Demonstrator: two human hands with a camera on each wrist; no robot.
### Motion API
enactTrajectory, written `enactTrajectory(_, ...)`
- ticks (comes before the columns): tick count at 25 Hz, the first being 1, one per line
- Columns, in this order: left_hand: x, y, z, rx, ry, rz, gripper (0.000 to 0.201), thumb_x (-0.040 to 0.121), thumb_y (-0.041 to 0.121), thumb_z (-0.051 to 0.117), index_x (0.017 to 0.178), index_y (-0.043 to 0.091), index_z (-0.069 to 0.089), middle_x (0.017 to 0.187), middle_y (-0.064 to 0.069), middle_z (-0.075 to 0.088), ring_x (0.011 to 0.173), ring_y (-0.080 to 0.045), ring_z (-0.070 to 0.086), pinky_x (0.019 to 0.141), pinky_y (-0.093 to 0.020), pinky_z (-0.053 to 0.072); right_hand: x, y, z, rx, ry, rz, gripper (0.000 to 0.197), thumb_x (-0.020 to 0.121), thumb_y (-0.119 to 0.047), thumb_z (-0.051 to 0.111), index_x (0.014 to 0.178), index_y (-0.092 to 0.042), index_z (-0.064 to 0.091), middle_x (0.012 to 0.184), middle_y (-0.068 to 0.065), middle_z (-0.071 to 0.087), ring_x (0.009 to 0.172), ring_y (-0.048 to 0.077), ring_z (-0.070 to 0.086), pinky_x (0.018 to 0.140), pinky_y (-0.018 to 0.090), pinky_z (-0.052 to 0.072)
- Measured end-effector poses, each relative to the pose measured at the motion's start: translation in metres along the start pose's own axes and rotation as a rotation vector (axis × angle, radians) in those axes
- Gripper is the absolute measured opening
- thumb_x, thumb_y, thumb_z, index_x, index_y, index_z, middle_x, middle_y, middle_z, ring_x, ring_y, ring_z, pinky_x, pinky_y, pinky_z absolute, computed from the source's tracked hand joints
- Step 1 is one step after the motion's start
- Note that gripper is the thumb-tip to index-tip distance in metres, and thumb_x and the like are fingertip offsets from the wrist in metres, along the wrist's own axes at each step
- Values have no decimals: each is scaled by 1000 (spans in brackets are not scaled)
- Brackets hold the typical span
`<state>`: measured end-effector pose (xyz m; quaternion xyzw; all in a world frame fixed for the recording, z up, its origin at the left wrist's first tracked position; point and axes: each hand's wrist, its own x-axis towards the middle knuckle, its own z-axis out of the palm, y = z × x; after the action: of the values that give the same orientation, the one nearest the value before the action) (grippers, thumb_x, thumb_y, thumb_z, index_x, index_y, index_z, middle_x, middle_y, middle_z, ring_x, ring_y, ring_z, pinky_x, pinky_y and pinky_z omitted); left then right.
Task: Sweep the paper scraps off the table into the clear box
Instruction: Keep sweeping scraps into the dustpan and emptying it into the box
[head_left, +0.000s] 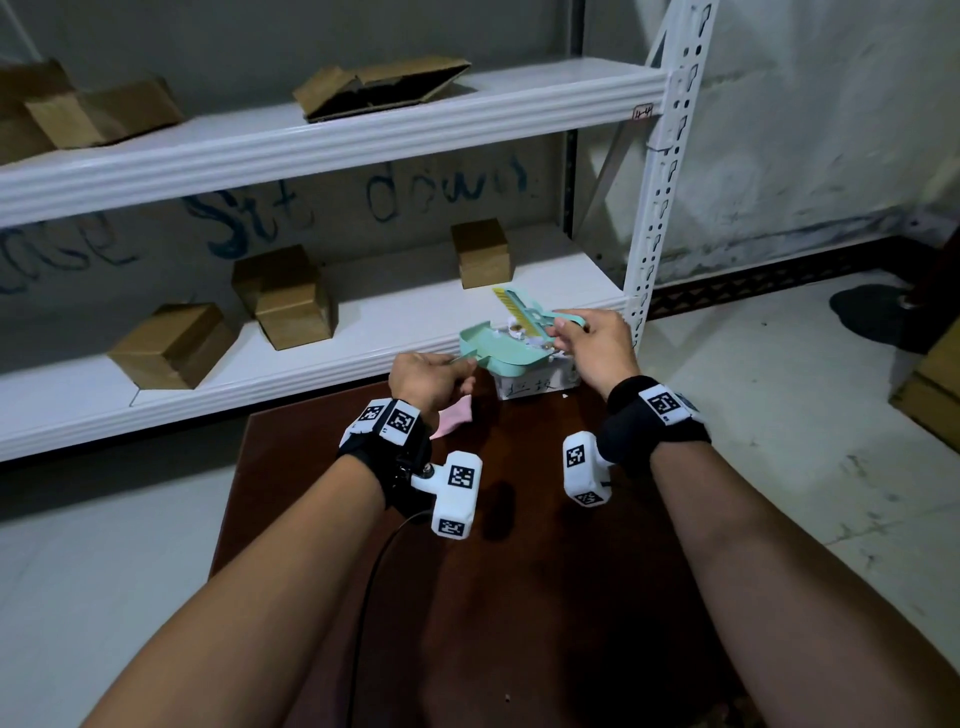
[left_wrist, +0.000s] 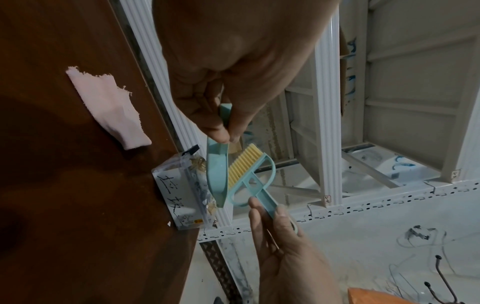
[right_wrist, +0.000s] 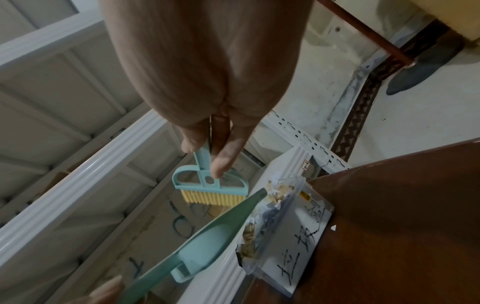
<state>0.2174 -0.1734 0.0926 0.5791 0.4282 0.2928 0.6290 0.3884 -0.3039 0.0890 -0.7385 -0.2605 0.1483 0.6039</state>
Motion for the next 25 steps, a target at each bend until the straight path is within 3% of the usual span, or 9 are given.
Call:
enactTrajectory(3, 0, -5, -6, 28, 14, -7, 12, 78, 2, 82, 73, -2, 72, 56, -12, 64, 38, -14, 54, 44, -20, 47, -5, -7, -9, 120, 40, -5, 19, 100, -19, 62, 105, -10, 78, 92, 5, 79, 76, 15, 69, 80, 38, 61)
enactTrajectory(8, -5, -8, -5, -1, 4, -14, 10, 80, 4, 81, 80, -3, 74, 52, -9, 64, 37, -11, 53, 45, -20, 49, -12, -15, -2, 355, -109, 37, 26, 105, -9, 54, 123, 7, 65, 102, 16, 77, 84, 16, 70, 86, 24, 61)
enactTrajectory(12, -6, -6, -2, -38, -13, -32, 10, 82, 2, 79, 84, -5, 72, 54, -11, 63, 37, -11, 53, 46, -20, 50, -17, -11, 16, 309, -177, 52, 27, 105, -4, 53, 124, 12, 64, 111, 26, 73, 81, 10, 70, 85, 18, 59)
enactTrajectory(14, -6, -5, -1, -48, -21, -30, 10, 83, 0, 78, 83, -6, 71, 53, -11, 62, 35, -10, 53, 42, -18, 48, -14, -3, 18, 228, -118, 35, 24, 103, -5, 57, 117, 10, 69, 110, 25, 74, 84, 15, 69, 91, 28, 60)
enactTrajectory(16, -5, -5, -1, -49, -20, -28, 9, 83, 0, 77, 82, -6, 70, 49, -9, 62, 34, -10, 52, 41, -17, 47, -9, 4, 16, 160, -41, 20, 20, 99, -9, 63, 108, 3, 76, 105, 19, 77, 90, 21, 70, 100, 45, 56)
enactTrajectory(17, -4, -5, -3, -45, -14, -29, 9, 83, 0, 77, 82, -6, 70, 48, -8, 62, 34, -10, 52, 40, -17, 47, -7, 7, 14, 159, -17, 24, 18, 98, -11, 64, 105, -1, 78, 101, 14, 78, 89, 21, 70, 101, 47, 56)
enactTrajectory(19, -1, -7, -5, -45, 1, -36, 11, 82, 0, 78, 84, -7, 70, 50, -9, 63, 35, -10, 52, 40, -17, 46, -6, 7, 7, 210, -2, 48, 17, 101, -15, 61, 103, -9, 77, 94, 10, 78, 79, 18, 67, 94, 45, 59)
enactTrajectory(21, 2, -9, -6, -49, 5, -39, 12, 82, 2, 79, 83, -7, 71, 52, -10, 62, 35, -10, 52, 40, -17, 44, -3, 3, -1, 257, 5, 40, 22, 104, -20, 59, 98, -8, 76, 89, 10, 78, 71, 19, 60, 76, 42, 57)
enactTrajectory(25, 1, -9, -5, -68, 3, -40, 14, 81, 4, 80, 85, -6, 72, 53, -9, 62, 35, -10, 52, 40, -17, 45, 4, -3, -16, 334, -15, 42, 22, 106, -15, 54, 95, -1, 66, 77, 8, 78, 62, 16, 51, 56, 19, 49)
